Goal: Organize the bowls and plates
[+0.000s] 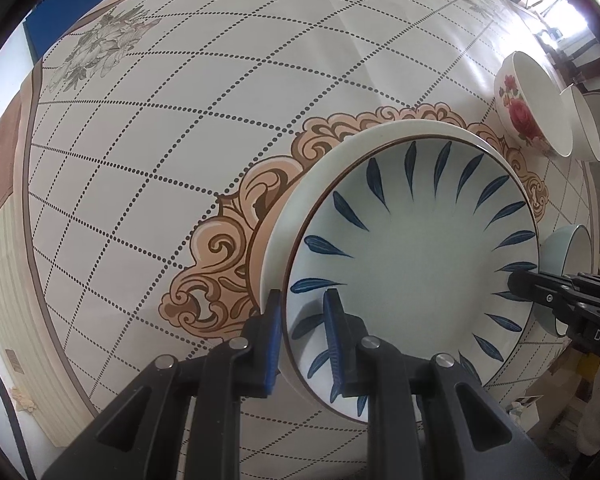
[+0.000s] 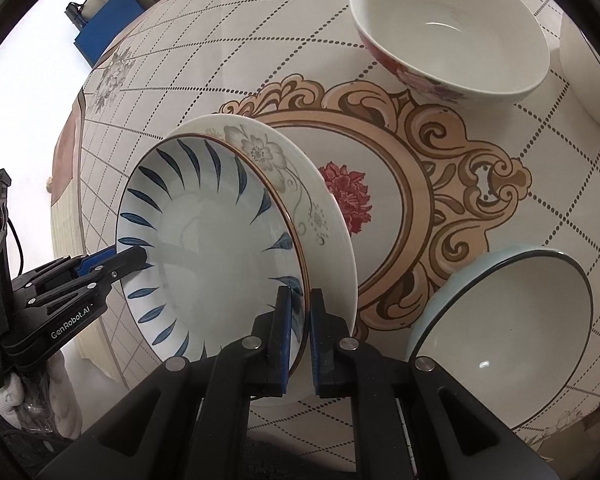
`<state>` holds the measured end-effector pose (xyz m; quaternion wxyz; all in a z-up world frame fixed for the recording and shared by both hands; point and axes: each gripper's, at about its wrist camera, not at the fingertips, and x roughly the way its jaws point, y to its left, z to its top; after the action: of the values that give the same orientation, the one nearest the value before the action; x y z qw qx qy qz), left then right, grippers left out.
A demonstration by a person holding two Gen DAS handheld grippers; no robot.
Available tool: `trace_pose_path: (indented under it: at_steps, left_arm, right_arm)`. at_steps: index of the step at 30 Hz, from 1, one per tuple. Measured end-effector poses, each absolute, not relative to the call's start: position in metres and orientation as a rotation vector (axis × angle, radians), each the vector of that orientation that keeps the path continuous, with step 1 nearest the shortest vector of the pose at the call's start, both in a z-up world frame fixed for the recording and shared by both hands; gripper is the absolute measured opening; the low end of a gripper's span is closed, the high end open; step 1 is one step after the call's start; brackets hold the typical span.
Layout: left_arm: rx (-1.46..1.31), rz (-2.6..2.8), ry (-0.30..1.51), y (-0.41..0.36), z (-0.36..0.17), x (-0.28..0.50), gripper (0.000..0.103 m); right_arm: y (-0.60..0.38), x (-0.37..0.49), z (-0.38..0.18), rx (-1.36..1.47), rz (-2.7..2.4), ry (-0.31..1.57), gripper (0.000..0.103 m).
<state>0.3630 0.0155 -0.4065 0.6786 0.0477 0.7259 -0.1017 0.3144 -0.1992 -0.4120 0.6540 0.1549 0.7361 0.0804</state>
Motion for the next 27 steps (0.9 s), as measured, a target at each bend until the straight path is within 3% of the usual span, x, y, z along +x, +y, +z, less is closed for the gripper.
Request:
trace_pose_path:
  at_steps: [27]
  left_arm:
    - [0.129,-0.132,1.684,0.014,-0.407,0.365,0.019]
  right_arm:
    - [-0.195,0.332,-0.424,0.333,0.119,1.760,0.011]
